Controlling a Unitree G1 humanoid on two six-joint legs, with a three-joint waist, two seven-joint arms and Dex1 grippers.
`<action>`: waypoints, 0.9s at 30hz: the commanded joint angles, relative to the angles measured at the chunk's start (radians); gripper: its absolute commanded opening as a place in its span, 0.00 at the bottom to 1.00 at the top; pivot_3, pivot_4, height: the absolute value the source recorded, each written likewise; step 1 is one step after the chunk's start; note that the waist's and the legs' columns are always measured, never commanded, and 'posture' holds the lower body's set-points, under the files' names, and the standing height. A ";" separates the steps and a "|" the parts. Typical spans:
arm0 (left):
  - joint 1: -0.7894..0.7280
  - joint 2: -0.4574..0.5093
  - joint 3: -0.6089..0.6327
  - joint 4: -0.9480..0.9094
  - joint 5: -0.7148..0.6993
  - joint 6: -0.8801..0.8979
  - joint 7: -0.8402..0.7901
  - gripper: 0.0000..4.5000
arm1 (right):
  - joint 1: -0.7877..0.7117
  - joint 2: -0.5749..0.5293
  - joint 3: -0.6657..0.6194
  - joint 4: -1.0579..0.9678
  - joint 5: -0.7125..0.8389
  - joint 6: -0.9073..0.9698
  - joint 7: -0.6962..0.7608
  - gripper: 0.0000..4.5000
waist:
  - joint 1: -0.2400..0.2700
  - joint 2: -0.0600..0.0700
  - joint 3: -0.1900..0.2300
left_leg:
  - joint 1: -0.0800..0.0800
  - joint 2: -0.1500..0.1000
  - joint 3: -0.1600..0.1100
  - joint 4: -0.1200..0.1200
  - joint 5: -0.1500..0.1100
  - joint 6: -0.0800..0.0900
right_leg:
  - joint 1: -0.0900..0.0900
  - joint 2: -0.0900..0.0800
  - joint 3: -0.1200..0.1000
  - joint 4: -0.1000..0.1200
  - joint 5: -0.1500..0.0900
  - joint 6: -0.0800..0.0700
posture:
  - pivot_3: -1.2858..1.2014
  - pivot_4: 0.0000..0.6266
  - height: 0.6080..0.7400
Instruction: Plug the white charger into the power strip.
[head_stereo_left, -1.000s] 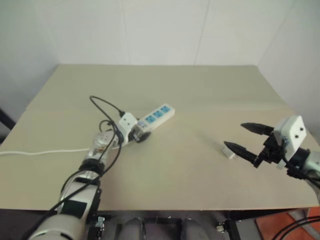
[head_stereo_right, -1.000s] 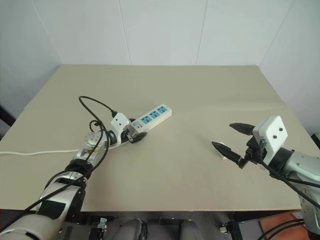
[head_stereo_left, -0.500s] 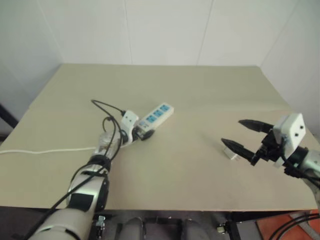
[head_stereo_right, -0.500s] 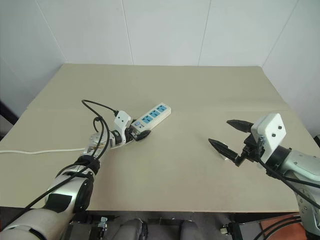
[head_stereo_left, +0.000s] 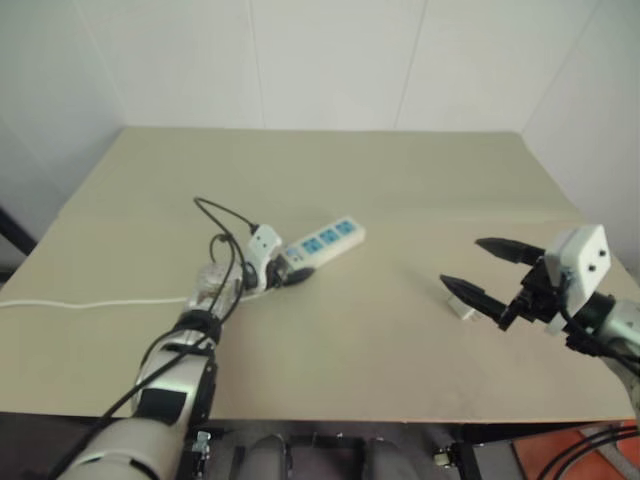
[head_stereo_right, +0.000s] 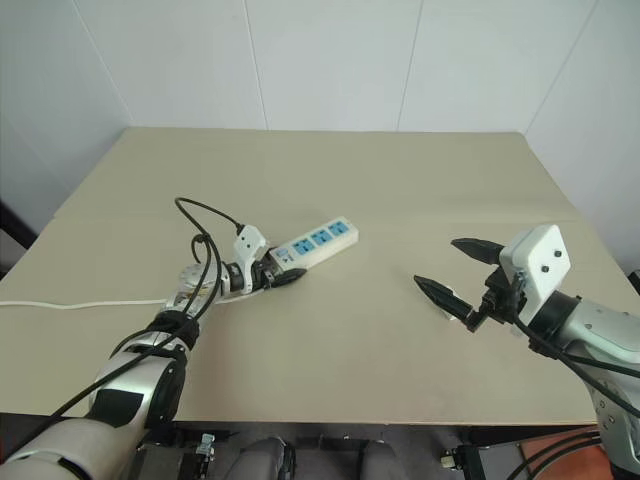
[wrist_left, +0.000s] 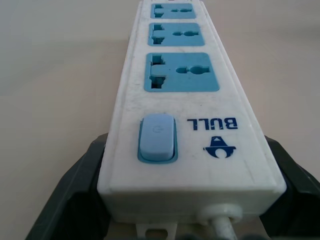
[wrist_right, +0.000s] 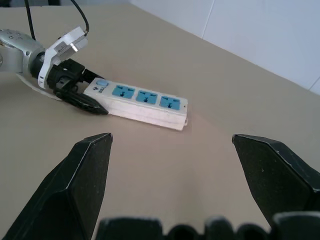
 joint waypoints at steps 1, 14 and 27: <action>0.061 0.047 -0.016 -0.211 -0.080 0.007 -0.217 0.74 | -0.009 -0.022 -0.042 -0.013 0.010 -0.006 0.010 1.00 | -0.003 0.000 0.000 | -0.001 0.000 0.000 0.000 0.000 0.000 | -0.001 0.000 0.000 0.000 0.000 0.000 | 0.52 0.24 1.00; 0.259 0.147 -0.118 -0.432 -0.075 -0.077 -0.422 0.74 | -0.052 -0.064 -0.020 0.040 0.004 -0.001 0.057 1.00 | -0.008 0.000 0.000 | -0.002 0.001 -0.002 0.000 0.000 0.000 | -0.003 0.000 0.001 0.001 0.000 0.000 | 0.52 0.24 1.00; 0.241 0.100 -0.156 -0.387 -0.068 -0.039 -0.403 0.74 | -0.724 -0.188 0.226 0.252 0.147 1.052 -0.313 1.00 | -0.004 0.003 -0.001 | -0.001 0.001 -0.003 0.002 0.000 0.000 | -0.004 -0.001 0.003 0.004 0.000 -0.001 | 0.52 0.24 1.00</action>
